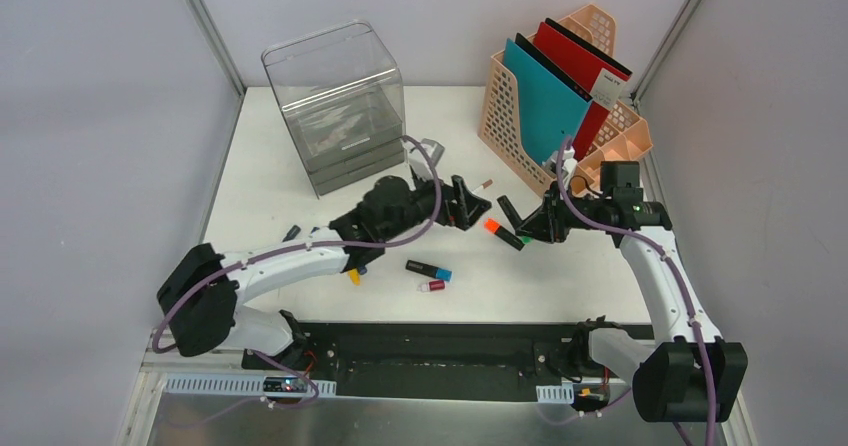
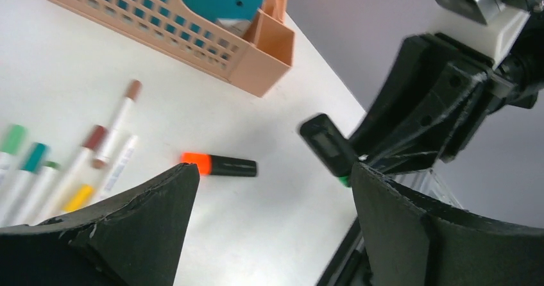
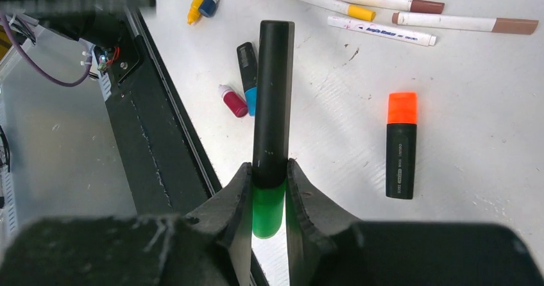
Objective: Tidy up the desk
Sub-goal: Open the storage box at the center of the board.
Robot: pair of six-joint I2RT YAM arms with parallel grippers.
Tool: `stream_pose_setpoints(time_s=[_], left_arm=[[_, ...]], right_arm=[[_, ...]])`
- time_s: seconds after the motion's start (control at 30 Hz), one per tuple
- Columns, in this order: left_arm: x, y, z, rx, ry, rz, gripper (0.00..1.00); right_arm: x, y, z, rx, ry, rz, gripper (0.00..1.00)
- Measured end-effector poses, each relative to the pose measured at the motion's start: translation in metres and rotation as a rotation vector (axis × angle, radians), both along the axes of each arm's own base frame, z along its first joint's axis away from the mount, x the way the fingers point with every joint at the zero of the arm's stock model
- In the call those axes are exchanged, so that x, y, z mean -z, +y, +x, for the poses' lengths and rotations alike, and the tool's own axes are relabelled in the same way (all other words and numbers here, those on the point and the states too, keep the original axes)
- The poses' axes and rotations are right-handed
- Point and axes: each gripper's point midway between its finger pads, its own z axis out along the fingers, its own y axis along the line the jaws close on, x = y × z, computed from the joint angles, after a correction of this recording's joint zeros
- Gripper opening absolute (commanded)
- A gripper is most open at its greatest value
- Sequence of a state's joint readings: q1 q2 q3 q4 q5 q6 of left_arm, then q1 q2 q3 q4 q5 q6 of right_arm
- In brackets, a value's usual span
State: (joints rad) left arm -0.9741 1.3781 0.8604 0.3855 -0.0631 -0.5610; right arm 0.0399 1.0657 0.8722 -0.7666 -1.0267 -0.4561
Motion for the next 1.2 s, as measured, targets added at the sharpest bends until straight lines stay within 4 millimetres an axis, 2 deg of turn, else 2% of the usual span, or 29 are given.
stream_pose_setpoints(time_s=[0.13, 0.3, 0.53, 0.77, 0.97, 1.2], left_arm=[[-0.007, 0.042, 0.02, -0.004, -0.041, 0.004, 0.94], [0.001, 0.085, 0.03, -0.047, -0.055, 0.02, 0.94], [0.016, 0.152, 0.06, -0.247, -0.022, -0.011, 0.93], [0.038, 0.21, 0.087, -0.476, 0.113, -0.157, 0.83], [0.044, 0.238, 0.105, -0.637, 0.214, -0.282, 0.78], [0.05, 0.26, 0.122, -0.81, 0.305, -0.343, 0.62]], right_arm=[[0.0, 0.0, -0.003, -0.012, -0.001, -0.006, 0.0], [0.001, -0.001, -0.005, -0.02, -0.001, -0.011, 0.0], [0.002, -0.001, -0.005, -0.023, 0.003, -0.013, 0.0], [0.003, -0.001, -0.005, -0.023, 0.005, -0.013, 0.0], [0.003, -0.001, -0.005, -0.024, 0.004, -0.014, 0.0], [0.003, -0.001, -0.006, -0.026, 0.004, -0.015, 0.0]])
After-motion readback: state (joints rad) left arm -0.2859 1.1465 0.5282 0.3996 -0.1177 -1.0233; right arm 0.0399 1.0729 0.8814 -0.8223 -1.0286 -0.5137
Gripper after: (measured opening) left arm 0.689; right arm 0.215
